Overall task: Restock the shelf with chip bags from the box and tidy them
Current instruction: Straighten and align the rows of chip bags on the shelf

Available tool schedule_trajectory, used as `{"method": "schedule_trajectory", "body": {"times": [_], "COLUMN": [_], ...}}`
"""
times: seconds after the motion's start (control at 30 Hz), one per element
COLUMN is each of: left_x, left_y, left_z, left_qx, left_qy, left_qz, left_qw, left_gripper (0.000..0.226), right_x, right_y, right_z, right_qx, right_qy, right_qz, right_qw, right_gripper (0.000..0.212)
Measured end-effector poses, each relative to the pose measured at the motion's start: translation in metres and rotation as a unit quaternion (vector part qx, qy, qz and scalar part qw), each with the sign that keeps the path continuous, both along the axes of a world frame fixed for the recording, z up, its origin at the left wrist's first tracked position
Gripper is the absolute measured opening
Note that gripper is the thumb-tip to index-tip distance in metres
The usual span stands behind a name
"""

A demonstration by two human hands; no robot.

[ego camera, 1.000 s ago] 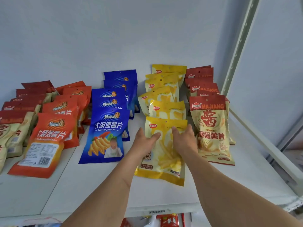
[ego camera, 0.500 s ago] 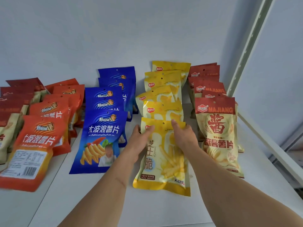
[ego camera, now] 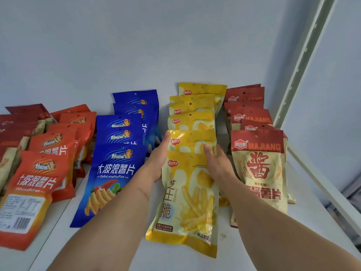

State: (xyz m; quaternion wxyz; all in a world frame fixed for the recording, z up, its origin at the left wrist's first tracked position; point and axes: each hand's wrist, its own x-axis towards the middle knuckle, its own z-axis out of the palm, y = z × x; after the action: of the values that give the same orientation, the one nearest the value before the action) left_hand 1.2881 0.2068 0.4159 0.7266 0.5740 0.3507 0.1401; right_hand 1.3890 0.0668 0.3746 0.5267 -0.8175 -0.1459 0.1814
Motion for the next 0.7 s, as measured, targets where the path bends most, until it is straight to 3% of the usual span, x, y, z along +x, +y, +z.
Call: {"method": "schedule_trajectory", "body": {"times": [0.07, 0.13, 0.2, 0.27, 0.33, 0.4, 0.43, 0.53, 0.7], "left_x": [-0.002, -0.008, -0.020, -0.043, -0.066, -0.083, -0.089, -0.091, -0.077], "left_y": [-0.004, -0.005, -0.013, -0.035, -0.069, -0.095, -0.102, -0.104, -0.098], "left_z": [-0.002, -0.008, -0.017, -0.025, -0.035, -0.051, -0.061, -0.081, -0.082], "left_qx": [0.073, 0.185, 0.329, 0.492, 0.623, 0.693, 0.710, 0.728, 0.746], "left_qy": [0.033, 0.062, 0.107, 0.126, 0.147, 0.184, 0.193, 0.213, 0.197], "left_qz": [0.024, 0.028, 0.045, 0.034, -0.073, -0.163, -0.184, -0.206, -0.186], "left_qw": [0.997, 0.980, 0.937, 0.861, 0.765, 0.678, 0.651, 0.618, 0.608], "left_gripper": [0.030, 0.055, 0.075, 0.084, 0.088, 0.086, 0.084, 0.078, 0.076], "right_x": [0.005, 0.007, 0.007, 0.006, 0.006, 0.007, 0.009, 0.013, 0.023], "right_y": [0.002, 0.005, 0.008, 0.011, 0.013, 0.015, 0.016, 0.020, 0.028], "right_z": [-0.001, -0.004, -0.007, -0.008, -0.006, -0.001, 0.002, 0.014, 0.024], "right_qx": [-0.006, -0.019, -0.031, -0.043, -0.068, -0.097, -0.110, -0.140, -0.144], "right_qy": [0.002, 0.005, 0.003, -0.010, -0.039, -0.077, -0.093, -0.123, -0.147], "right_qz": [0.000, -0.007, -0.017, -0.021, -0.023, -0.021, -0.020, -0.004, -0.003], "right_qw": [1.000, 1.000, 0.999, 0.999, 0.997, 0.992, 0.989, 0.982, 0.979], "right_gripper": [0.072, 0.074, 0.074, 0.074, 0.076, 0.078, 0.078, 0.077, 0.079]}}
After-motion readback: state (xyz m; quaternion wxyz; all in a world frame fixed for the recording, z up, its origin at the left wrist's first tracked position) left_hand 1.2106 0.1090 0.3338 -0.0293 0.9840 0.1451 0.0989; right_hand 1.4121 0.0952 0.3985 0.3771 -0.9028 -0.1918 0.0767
